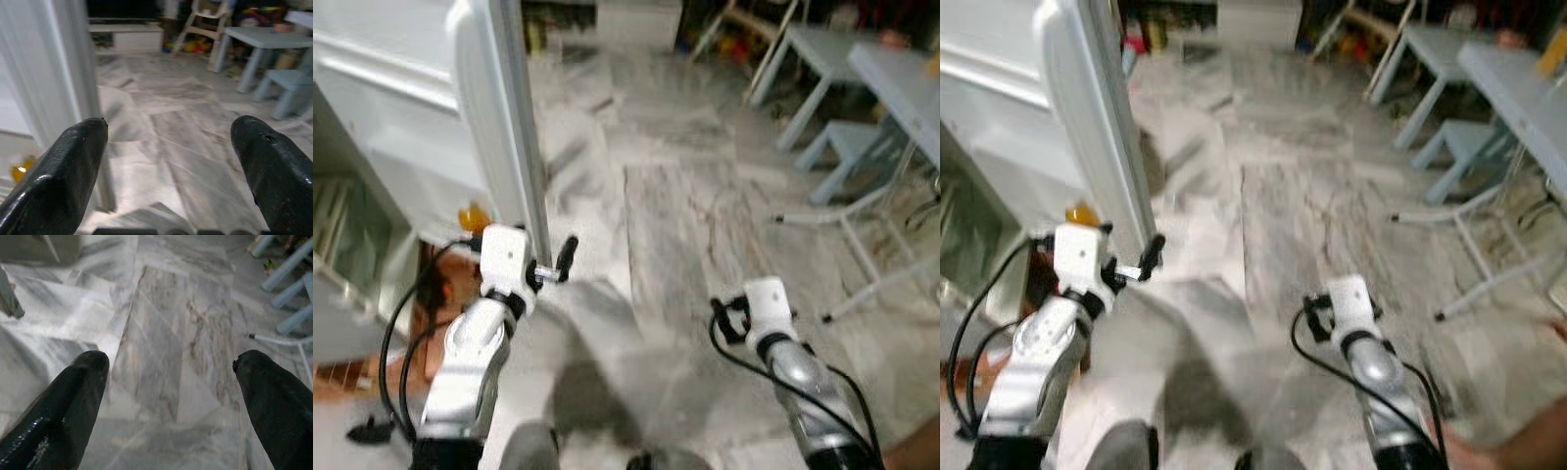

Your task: Restocking fridge

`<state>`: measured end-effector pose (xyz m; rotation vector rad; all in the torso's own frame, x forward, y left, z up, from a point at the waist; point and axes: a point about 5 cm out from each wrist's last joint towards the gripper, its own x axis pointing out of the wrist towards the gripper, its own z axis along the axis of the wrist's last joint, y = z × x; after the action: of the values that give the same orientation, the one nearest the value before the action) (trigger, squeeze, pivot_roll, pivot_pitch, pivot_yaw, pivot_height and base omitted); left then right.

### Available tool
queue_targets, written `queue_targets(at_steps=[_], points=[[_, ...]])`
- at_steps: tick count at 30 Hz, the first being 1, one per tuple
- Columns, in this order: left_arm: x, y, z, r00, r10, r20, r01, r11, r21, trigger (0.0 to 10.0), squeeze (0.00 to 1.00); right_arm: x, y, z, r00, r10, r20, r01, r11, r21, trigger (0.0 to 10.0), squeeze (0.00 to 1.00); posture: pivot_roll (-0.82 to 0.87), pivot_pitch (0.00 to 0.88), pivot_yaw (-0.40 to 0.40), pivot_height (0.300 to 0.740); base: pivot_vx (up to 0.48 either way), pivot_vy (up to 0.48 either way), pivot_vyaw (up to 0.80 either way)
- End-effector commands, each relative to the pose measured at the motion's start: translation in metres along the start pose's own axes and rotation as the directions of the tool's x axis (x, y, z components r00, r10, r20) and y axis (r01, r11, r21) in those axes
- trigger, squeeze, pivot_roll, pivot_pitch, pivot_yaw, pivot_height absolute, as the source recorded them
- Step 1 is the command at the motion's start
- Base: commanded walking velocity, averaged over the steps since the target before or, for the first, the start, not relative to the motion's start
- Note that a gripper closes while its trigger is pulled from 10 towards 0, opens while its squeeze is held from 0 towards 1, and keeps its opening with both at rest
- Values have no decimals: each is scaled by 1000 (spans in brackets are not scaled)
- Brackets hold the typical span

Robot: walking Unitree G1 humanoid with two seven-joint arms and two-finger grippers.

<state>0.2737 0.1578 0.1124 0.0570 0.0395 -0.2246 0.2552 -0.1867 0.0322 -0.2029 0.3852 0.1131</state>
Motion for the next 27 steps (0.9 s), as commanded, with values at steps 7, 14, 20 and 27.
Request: queue_targets(at_steps=[7,14,20,27], points=[[8,25,-13,977,207,-49,-204,978,52,10000,0,3,3,8,999,9,37,-9,1000,-3,10000,0,102,80,-129,740,382,223,0],[18,28,-8,967,252,-38,-248,965,86,10000,0,1,9,14,995,62,84,-60,998,-34,10000,0,99,78,-130,740,285,388,100],[30,35,-3,952,305,-14,-301,946,123,10000,0,0,13,15,992,79,96,-76,997,-33,10000,0,92,75,-125,740,120,424,708],[30,26,1,964,265,24,-266,958,104,10000,0,-1,12,13,991,90,99,-88,996,-28,10000,0,89,77,-123,740,0,131,669]])
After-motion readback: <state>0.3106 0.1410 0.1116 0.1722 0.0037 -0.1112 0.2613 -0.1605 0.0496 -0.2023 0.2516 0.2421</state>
